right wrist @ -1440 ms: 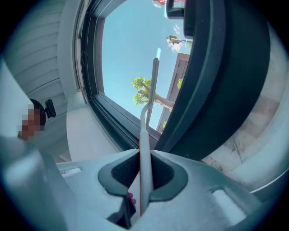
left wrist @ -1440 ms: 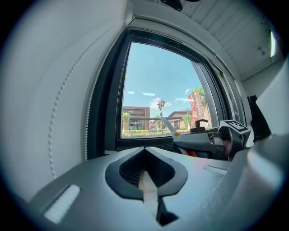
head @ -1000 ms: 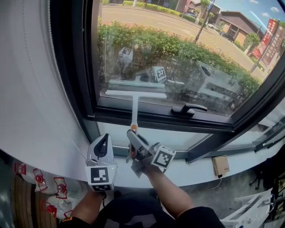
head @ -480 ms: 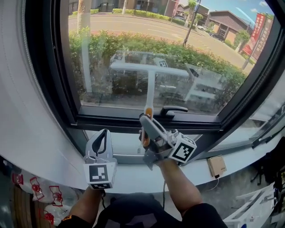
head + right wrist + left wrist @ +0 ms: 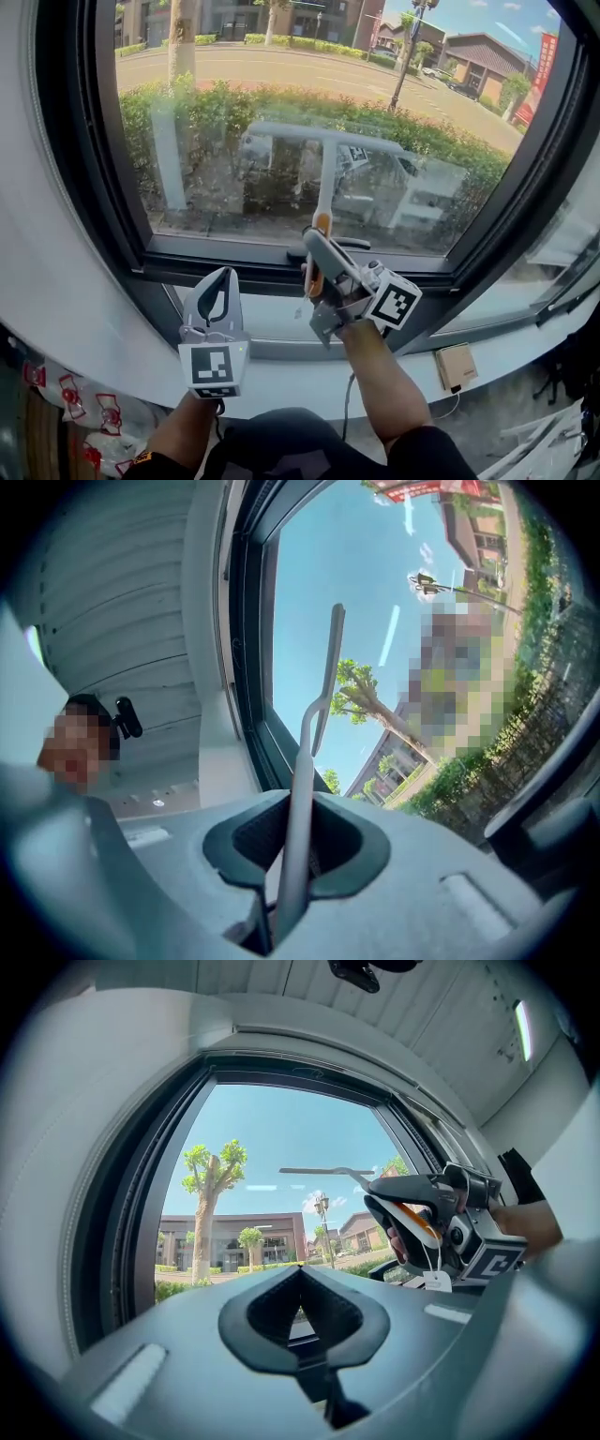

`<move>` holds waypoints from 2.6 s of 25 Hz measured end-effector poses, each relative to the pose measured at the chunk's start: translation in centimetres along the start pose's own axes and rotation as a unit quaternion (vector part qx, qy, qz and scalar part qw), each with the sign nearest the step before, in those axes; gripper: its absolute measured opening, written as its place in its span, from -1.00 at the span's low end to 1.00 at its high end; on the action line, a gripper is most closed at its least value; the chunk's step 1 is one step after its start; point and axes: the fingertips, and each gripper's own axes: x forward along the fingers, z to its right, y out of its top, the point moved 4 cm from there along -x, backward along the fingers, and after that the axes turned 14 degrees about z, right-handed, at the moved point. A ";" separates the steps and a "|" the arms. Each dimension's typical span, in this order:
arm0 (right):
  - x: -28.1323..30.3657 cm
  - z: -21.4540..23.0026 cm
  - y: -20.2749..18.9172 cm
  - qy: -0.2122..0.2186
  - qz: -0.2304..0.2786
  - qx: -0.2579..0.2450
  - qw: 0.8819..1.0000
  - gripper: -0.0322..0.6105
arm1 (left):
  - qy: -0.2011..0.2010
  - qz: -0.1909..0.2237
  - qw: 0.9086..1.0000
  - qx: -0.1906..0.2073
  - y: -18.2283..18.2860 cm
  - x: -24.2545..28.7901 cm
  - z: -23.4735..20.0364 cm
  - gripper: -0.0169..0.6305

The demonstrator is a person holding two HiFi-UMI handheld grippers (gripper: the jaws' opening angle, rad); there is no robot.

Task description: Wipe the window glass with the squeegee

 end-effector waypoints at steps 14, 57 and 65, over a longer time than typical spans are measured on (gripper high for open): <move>-9.8 4.4 -3.7 -0.067 -0.017 0.067 0.995 -0.76 | -0.011 -0.070 0.997 -0.018 -4.6 -1.1 5.6 -0.89; -14.2 3.2 19.1 0.024 0.021 0.012 0.999 -0.76 | -0.036 -0.032 0.999 -0.016 -3.4 5.5 20.8 -0.89; -17.5 4.8 18.5 -0.001 0.009 0.021 1.000 -0.76 | -0.041 -0.047 0.998 -0.015 -4.1 5.5 22.8 -0.89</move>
